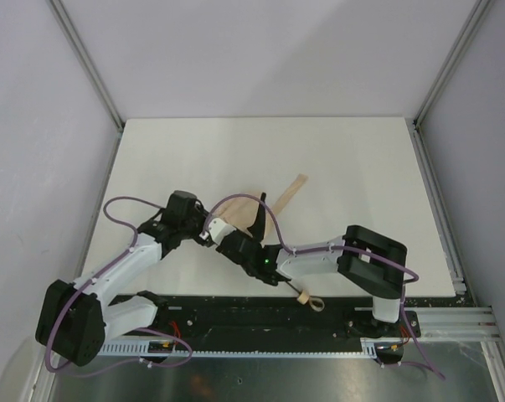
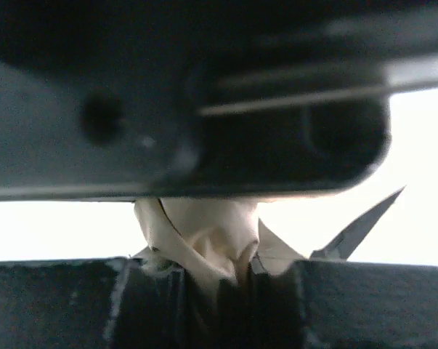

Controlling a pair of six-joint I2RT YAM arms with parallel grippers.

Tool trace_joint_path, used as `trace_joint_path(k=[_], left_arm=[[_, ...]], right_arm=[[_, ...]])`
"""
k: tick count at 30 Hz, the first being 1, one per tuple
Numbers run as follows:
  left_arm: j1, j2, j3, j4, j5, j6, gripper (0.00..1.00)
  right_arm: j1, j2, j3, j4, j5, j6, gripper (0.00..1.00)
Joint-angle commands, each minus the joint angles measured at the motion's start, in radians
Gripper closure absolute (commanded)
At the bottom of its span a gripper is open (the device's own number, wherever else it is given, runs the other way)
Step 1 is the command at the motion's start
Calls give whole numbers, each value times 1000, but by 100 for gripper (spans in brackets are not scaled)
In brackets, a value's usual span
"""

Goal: Put away the umbrella

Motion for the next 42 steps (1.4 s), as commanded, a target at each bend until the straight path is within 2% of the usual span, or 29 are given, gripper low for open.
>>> trace_joint_path(k=[1,3,4,5,8,10,15,18,22,25,28,31,36,38,42], left_arm=[[5,-47,94,8,42,-11,100],[4,-56,125,8,20,26,100],[3,-60,140,9,9,48,97],[4,-64,158,10,-3,70,88],[5,-80,218,28,-27,154,49],[5,-92,260,48,-34,215,29],[17,-165,329,113,-50,365,9],[28,-212,350,132,-57,439,6],[34,-252,358,143,-55,509,5],[31,-270,340,157,-40,546,5],[15,-295,307,167,-47,570,5],[-2,-329,266,171,-58,591,5],[-11,-413,155,170,-72,590,6],[-10,-454,99,170,-79,579,7],[-9,-544,-22,160,-103,540,11]], right_arm=[[-33,-58,26,1,-20,30,96],[-53,-111,11,-23,-116,56,99],[-73,-143,-6,-26,-177,76,100],[-95,-179,-29,-19,-243,98,100],[-160,-277,-88,3,-398,135,100],[-203,-333,-110,-3,-481,149,100],[-389,-469,-156,-38,-641,200,100],[-525,-555,-163,-88,-668,196,100],[-784,-685,-131,-186,-701,199,100],[-937,-747,-52,-306,-646,151,100],[-991,-758,69,-414,-527,58,100],[-958,-729,172,-475,-436,-82,100],[-700,-532,227,-571,-173,-438,100],[-624,-436,228,-606,-107,-486,100],[-500,-291,213,-614,-104,-503,100]])
